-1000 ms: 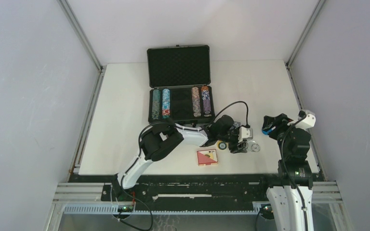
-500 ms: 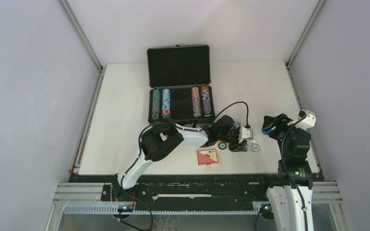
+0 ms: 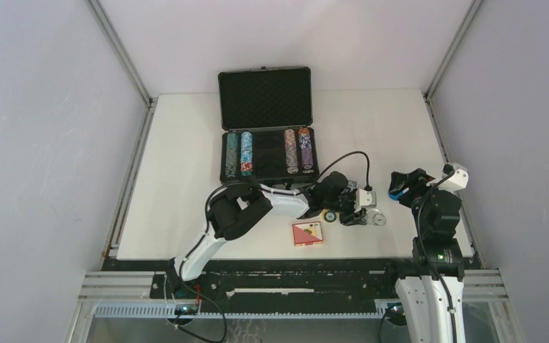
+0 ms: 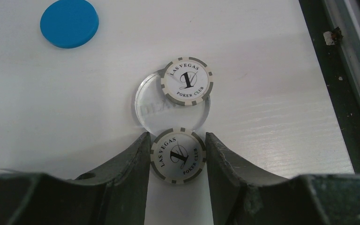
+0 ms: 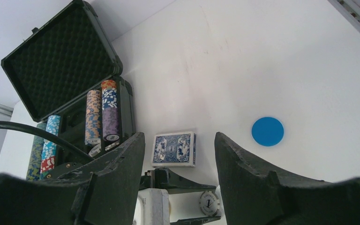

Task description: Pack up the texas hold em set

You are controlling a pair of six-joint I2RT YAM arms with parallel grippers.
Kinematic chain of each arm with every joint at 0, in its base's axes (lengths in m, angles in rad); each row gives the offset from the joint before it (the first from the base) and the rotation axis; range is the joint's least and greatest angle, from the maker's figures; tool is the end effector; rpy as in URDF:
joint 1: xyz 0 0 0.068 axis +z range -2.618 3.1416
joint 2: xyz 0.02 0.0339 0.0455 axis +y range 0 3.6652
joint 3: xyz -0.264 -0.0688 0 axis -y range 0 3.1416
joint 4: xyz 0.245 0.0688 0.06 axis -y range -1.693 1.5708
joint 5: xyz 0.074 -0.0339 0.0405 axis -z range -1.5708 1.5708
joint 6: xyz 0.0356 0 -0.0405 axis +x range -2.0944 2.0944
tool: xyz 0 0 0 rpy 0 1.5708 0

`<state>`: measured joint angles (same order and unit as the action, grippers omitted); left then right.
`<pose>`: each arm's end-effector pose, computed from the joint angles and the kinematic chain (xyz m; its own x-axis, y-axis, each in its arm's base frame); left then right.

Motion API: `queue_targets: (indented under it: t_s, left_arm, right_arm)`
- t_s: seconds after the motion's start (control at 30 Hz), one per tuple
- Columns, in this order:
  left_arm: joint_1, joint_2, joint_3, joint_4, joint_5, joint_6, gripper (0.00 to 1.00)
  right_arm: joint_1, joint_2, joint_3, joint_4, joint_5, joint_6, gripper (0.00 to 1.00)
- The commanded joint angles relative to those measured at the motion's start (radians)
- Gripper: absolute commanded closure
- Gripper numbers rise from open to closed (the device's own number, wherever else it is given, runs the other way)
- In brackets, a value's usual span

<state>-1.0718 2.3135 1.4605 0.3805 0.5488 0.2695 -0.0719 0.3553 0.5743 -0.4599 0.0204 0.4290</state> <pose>0.2219 -0.4460 0.1154 0.0487 0.3853 -0.9215 0.9943 -0.1060 0.0082 0.1047 -0.0083 0.2910 -0.1783 0.4298 -0.8851 0.1823 0.8984 0.3995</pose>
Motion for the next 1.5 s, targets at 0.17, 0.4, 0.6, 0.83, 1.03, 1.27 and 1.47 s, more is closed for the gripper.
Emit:
queue_targets:
  t_s: [0.17, 0.4, 0.6, 0.83, 1.03, 1.27, 1.47]
  left_arm:
    - [-0.004, -0.021, -0.043, -0.117, -0.071, 0.040, 0.92]
    - [-0.004, -0.044, -0.051, -0.120, -0.074, 0.061, 1.00]
    - [-0.004, -0.067, -0.062, -0.120, -0.083, 0.068, 1.00]
    - [-0.005, -0.102, -0.076, -0.116, -0.081, 0.075, 1.00]
    - [-0.005, -0.144, -0.101, -0.108, -0.091, 0.084, 1.00]
    - [-0.004, -0.179, -0.112, -0.103, -0.092, 0.086, 1.00]
    - [-0.004, -0.222, -0.124, -0.101, -0.088, 0.089, 1.00]
  right_arm:
    - [-0.005, 0.004, -0.005, 0.050, -0.007, 0.007, 0.35]
    - [-0.005, 0.002, -0.005, 0.049, -0.004, 0.007, 0.35]
    - [-0.005, 0.002, -0.005, 0.051, -0.005, 0.019, 0.35]
    - [-0.014, 0.012, 0.004, 0.042, -0.017, 0.078, 0.33]
    - [-0.080, 0.045, 0.012, 0.040, -0.095, 0.130, 0.34]
    - [-0.111, 0.083, -0.007, 0.060, -0.160, 0.159, 0.38]
    - [-0.114, 0.125, -0.007, 0.067, -0.215, 0.159, 0.38]
